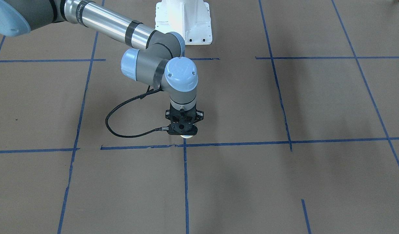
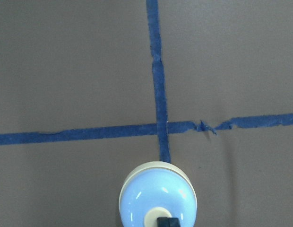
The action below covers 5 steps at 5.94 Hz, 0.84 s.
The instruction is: Place and press bell with both arms
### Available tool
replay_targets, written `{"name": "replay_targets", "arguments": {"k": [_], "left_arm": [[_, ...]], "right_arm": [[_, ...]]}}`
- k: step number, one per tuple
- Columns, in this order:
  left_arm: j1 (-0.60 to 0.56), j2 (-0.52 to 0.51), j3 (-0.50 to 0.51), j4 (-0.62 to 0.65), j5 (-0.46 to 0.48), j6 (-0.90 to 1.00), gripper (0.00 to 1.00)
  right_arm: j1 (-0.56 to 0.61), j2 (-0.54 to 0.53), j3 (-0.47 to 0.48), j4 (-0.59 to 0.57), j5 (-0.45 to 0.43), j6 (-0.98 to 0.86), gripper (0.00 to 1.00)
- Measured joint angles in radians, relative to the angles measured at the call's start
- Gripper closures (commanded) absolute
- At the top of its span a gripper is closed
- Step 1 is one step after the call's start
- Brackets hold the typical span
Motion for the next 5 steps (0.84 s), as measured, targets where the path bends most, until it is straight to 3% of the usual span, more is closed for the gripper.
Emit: {"name": "replay_targets", "arguments": {"k": [1,2,3,5], "left_arm": [[0.000,0.000,0.000,0.000,0.000,0.000,0.00],[0.000,0.000,0.000,0.000,0.000,0.000,0.00],[0.000,0.000,0.002,0.000,0.000,0.000,0.00],[0.001,0.000,0.010,0.000,0.000,0.002,0.00]], "right_arm": [[0.000,0.004,0.000,0.000,0.000,-0.001,0.91],[0.010,0.014,0.010,-0.001,0.008,-0.001,0.21],[0.038,0.019,0.027,-0.003,0.045,-0.001,0.00],[0.141,-0.001,0.050,-0.007,0.150,-0.036,0.00]]}}
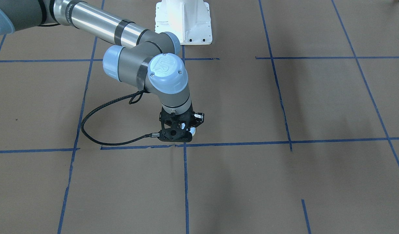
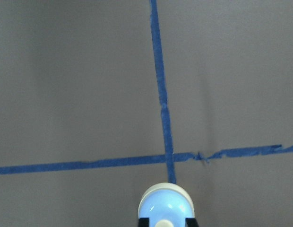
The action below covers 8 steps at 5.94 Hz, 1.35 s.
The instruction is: Place and press bell with both arms
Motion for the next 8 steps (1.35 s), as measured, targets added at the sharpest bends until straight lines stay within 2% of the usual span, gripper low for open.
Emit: {"name": "replay_targets", "arguments": {"k": [2,3,4,6,8], "left_arm": [[0.000,-0.001,-0.001,0.001,0.001,0.001,0.00],[0.000,0.000,-0.008,0.004,0.000,0.001,0.00],[0.000,0.000,-0.011,0.007,0.003,0.000,0.00],[0.001,0.008,-0.013,0.005,0.006,0.002,0.00],[0.001,0.023,-0.017,0.001,0.003,0.006,0.00]], "right_arm": [[0.161,-0.113,0.010,-0.011,0.120,-0.237,0.00],[0.233,-0.205,0.037,-0.019,0.140,-0.387,0.00],[0.310,-0.328,0.099,-0.023,0.151,-0.568,0.00],[0.467,-0.630,0.293,-0.025,0.204,-0.877,0.00],[0.614,-0.935,0.487,-0.025,0.225,-0.991,0.00]]}}
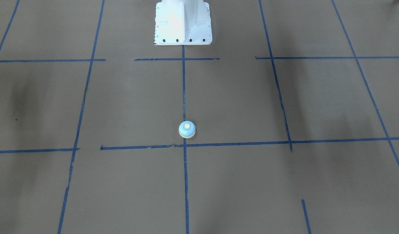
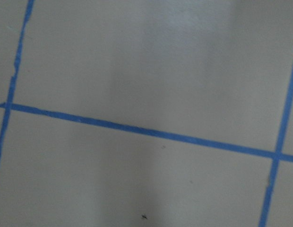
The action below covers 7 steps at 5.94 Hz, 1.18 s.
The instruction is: Place and press bell with both arms
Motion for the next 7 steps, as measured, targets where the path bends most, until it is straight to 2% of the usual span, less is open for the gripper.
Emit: {"name": "replay_targets", "arguments": {"k": [1,3,7], "left_arm": [[0.001,0.001,-0.001,-0.001,-0.001,0.000,0.00],[0.001,0.002,-0.003,-0.001,-0.002,0.000,0.00],[0.000,0.003,-0.021,0.000,-0.002,0.001,0.00]], "right_arm": [[0.063,-0.115,0.046,0.001,-0.002,-0.039,0.00],[0.117,-0.226,0.067,0.012,-0.008,-0.098,0.00],[0.123,-0.252,0.077,0.018,-0.005,-0.104,0.00]]}}
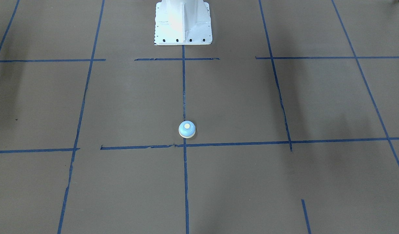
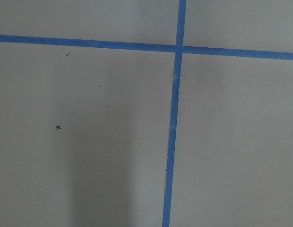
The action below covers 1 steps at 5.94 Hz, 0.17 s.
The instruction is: Place and press bell with both arms
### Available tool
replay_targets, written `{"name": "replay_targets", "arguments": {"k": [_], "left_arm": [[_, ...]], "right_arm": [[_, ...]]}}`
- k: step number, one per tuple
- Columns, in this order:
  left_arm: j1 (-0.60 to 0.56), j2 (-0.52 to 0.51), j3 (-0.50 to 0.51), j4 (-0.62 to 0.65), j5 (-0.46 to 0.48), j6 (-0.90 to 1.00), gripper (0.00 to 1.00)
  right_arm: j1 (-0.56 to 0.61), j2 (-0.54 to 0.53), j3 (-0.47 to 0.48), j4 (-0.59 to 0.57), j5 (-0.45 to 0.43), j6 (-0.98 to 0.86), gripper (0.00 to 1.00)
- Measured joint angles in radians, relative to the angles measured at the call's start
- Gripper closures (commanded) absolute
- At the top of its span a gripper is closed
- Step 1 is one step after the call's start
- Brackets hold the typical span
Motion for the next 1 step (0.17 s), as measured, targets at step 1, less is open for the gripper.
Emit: {"name": "replay_targets", "arguments": {"k": [1], "left_arm": [[0.000,0.001,-0.002,0.000,0.000,0.000,0.00]], "right_arm": [[0.000,-0.002,0.003,0.000,0.000,0.000,0.00]]}}
